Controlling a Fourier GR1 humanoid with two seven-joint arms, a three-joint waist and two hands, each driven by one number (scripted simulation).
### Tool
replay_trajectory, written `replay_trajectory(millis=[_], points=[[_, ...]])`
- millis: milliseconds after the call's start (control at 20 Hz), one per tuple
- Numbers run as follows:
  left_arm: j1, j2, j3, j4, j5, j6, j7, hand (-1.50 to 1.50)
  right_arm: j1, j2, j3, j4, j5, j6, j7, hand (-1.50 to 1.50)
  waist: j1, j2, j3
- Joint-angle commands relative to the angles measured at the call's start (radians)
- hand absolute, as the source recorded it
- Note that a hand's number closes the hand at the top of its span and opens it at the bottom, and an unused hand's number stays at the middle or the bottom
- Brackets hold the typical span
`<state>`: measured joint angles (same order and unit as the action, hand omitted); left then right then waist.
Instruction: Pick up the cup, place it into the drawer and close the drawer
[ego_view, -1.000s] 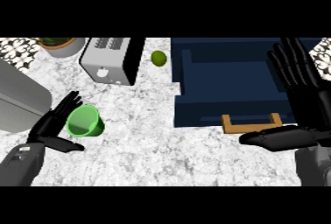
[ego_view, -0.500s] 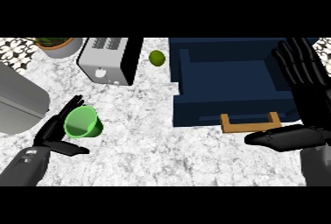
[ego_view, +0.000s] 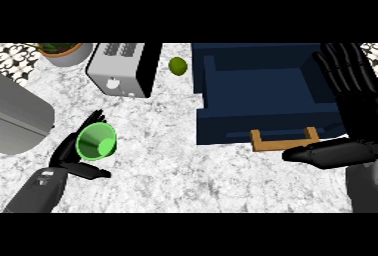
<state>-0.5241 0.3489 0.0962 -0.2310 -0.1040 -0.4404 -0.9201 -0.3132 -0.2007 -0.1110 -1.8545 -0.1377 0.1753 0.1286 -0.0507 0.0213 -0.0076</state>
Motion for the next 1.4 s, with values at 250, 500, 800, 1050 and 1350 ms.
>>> replay_trajectory(millis=[250, 500, 800, 1050, 1350], points=[[-0.014, -0.027, -0.017, 0.033, -0.005, -0.196, -0.116, -1.50, -0.001, -0.005, 0.005, 0.000, -0.004, 0.012, 0.002, -1.50, -0.003, 0.001, 0.000], [-0.037, -0.040, -0.004, 0.016, 0.032, -0.297, -0.103, 1.50, 0.011, -0.023, -0.027, -0.001, -0.025, 0.023, 0.001, -1.50, -0.011, -0.001, -0.001], [-0.035, -0.069, 0.001, -0.059, -0.001, 0.066, -0.246, 1.50, -0.014, -0.006, 0.003, 0.014, 0.009, 0.002, 0.010, -1.50, 0.004, 0.000, 0.000], [-0.029, -0.116, 0.143, -0.054, 0.122, 0.231, -0.238, 1.50, 0.044, 0.001, -0.008, -0.004, 0.007, 0.001, -0.006, -1.50, 0.019, -0.008, 0.003], [-0.019, -0.198, 0.252, -0.102, 0.231, 0.273, -0.293, 1.50, 0.026, -0.066, -0.084, 0.038, -0.044, 0.050, -0.019, -1.50, 0.033, -0.013, 0.005]])
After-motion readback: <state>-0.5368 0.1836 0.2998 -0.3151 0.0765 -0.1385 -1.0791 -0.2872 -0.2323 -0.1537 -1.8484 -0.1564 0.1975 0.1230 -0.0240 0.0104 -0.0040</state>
